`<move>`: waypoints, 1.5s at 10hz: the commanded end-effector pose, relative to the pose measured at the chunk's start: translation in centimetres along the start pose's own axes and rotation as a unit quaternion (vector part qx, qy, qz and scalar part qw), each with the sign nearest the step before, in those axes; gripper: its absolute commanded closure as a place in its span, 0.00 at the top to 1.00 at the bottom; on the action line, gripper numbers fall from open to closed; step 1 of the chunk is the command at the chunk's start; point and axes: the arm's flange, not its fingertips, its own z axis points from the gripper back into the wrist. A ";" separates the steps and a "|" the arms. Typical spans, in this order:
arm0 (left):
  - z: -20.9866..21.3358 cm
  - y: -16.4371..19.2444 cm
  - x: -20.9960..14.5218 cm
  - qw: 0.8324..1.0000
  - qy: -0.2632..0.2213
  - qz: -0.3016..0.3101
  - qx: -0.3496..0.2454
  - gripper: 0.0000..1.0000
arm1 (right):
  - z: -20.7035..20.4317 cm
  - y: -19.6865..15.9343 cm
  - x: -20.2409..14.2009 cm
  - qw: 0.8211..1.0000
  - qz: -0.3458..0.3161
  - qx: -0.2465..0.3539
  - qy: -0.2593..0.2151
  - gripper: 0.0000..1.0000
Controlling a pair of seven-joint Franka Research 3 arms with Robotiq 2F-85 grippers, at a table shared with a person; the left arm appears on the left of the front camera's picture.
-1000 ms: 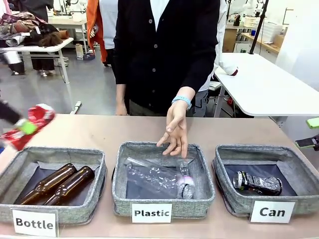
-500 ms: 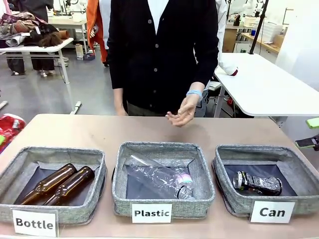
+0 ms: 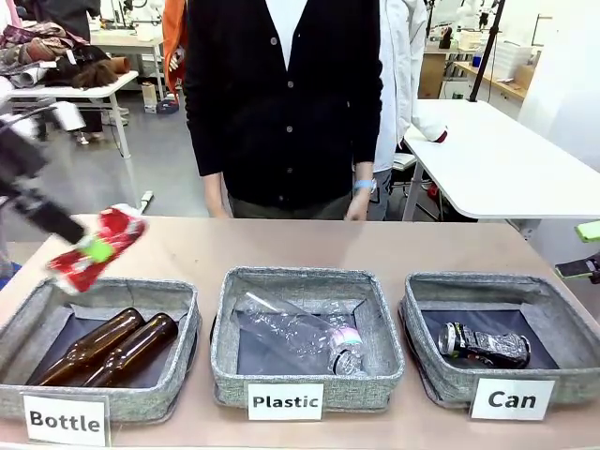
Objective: Sort the can waste into the basket.
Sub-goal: Pick up the can waste from the table and place it in the right Fabric basket.
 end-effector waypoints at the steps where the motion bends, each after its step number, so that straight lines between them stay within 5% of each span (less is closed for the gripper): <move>1: -2.9 -2.4 8.5 0.995 -0.020 -0.098 0.001 0.44 | 0.2 0.2 0.0 1.000 0.006 0.002 0.002 1.00; 4: -10.6 -10.8 21.7 0.945 -0.046 -0.321 0.035 0.44 | 0.2 0.2 0.0 1.000 0.006 0.002 0.002 1.00; 8: -21.2 -21.6 30.8 0.918 -0.068 -0.386 0.059 0.44 | 0.0 0.0 0.0 1.000 0.000 0.000 0.000 1.00; 10: -25.8 -25.7 33.0 0.912 -0.048 -0.405 0.041 0.44 | 5.1 0.4 -4.2 0.997 -0.036 -0.059 -0.033 1.00; 12: -29.7 -27.3 33.2 0.916 -0.033 -0.397 0.055 0.44 | 10.5 -0.2 -8.4 0.981 -0.075 -0.124 -0.132 1.00; 15: -33.2 -27.4 32.4 0.925 -0.011 -0.379 0.029 0.44 | 14.9 -0.3 -12.4 0.961 -0.068 -0.122 -0.239 1.00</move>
